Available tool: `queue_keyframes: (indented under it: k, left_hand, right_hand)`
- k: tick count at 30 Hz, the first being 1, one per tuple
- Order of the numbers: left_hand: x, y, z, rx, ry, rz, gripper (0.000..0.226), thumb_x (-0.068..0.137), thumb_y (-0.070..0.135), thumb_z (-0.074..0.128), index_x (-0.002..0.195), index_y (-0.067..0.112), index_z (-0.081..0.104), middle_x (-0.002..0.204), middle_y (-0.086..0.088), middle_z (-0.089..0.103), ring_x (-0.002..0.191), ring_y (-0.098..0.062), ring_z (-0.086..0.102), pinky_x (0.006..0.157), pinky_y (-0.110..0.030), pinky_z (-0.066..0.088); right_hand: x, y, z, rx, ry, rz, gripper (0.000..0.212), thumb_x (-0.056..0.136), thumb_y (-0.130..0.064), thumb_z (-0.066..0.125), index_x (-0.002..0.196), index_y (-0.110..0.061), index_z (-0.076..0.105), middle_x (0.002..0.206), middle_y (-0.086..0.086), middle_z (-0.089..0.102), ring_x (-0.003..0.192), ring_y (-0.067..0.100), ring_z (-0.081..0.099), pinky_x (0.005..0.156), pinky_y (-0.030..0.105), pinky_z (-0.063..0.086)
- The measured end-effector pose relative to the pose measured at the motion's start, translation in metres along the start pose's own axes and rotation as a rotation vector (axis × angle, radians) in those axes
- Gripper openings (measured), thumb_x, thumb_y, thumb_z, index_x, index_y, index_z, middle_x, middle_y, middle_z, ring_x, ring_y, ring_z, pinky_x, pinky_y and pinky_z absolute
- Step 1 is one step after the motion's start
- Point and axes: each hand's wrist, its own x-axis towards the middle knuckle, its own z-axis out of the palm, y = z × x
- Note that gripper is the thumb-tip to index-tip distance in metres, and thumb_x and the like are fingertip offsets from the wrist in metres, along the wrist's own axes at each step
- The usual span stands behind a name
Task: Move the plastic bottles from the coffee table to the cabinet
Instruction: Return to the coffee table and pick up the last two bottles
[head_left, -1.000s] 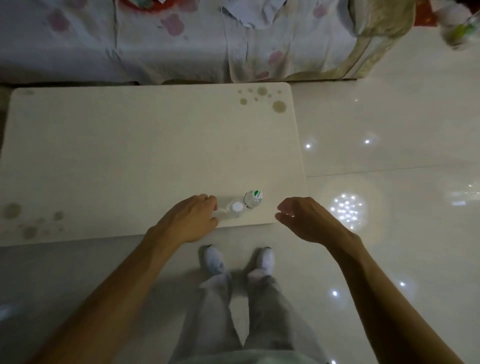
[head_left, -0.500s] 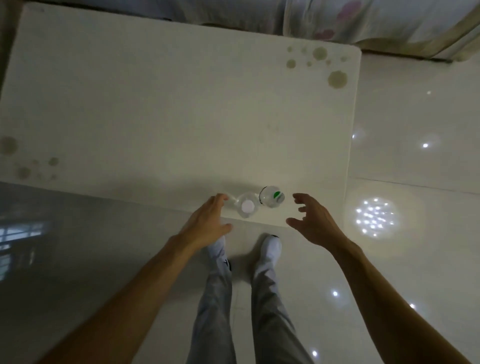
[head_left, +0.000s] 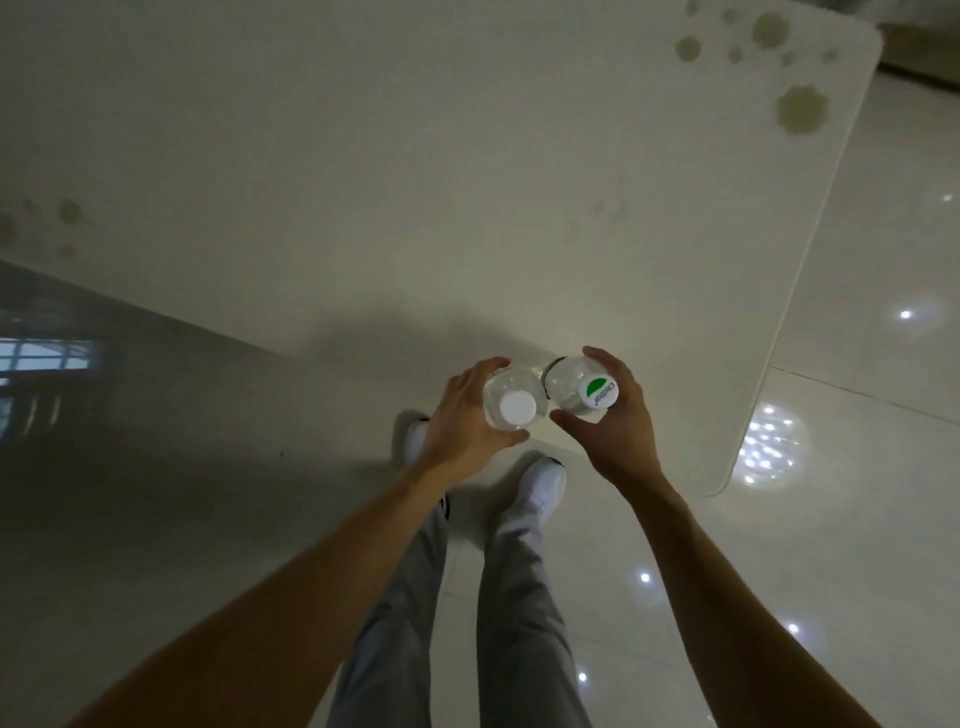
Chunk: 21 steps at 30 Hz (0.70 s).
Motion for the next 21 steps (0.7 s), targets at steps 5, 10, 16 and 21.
queue_keyframes:
  k: [5,10,16,21]
  left_hand:
    - [-0.002,-0.003,0.008,-0.017,0.114,0.043,0.072,0.064,0.032,0.085,0.126,0.016,0.052,0.123,0.000,0.062,0.110,-0.014,0.056,0.085,-0.003,0.032]
    - [-0.016,0.003,-0.013,-0.045,0.206,0.017,0.069,0.060,0.026,0.087,0.121,0.018,0.056,0.118,0.001,0.065,0.105,-0.014,0.060,0.085,-0.013,0.039]
    - [-0.054,0.034,-0.070,-0.039,0.329,-0.037,0.066,0.057,0.027,0.087,0.117,0.019,0.060,0.112,0.001,0.067,0.100,-0.018,0.063,0.076,-0.009,0.034]
    - [-0.107,0.087,-0.124,-0.086,0.403,-0.002,0.062,0.059,0.030,0.085,0.115,0.026,0.058,0.101,0.017,0.061,0.090,-0.005,0.056,0.071,-0.007,0.033]
  right_hand:
    - [-0.002,-0.004,0.004,-0.018,0.027,0.005,0.073,0.067,-0.030,0.086,0.128,-0.020,0.047,0.114,-0.005,0.060,0.098,0.010,0.056,0.078,0.007,0.038]
    - [-0.012,-0.027,-0.015,0.078,0.087,0.035,0.071,0.067,-0.025,0.087,0.128,-0.020,0.050,0.112,-0.009,0.060,0.099,0.010,0.056,0.080,0.011,0.042]
    - [-0.045,-0.077,-0.058,0.114,0.119,-0.002,0.075,0.066,-0.027,0.087,0.130,-0.023,0.047,0.114,-0.013,0.058,0.102,0.008,0.055,0.083,0.014,0.045]
    - [-0.090,-0.140,-0.098,0.162,0.110,-0.022,0.072,0.066,-0.030,0.086,0.125,-0.024,0.045,0.108,-0.014,0.059,0.090,0.002,0.059,0.076,0.016,0.045]
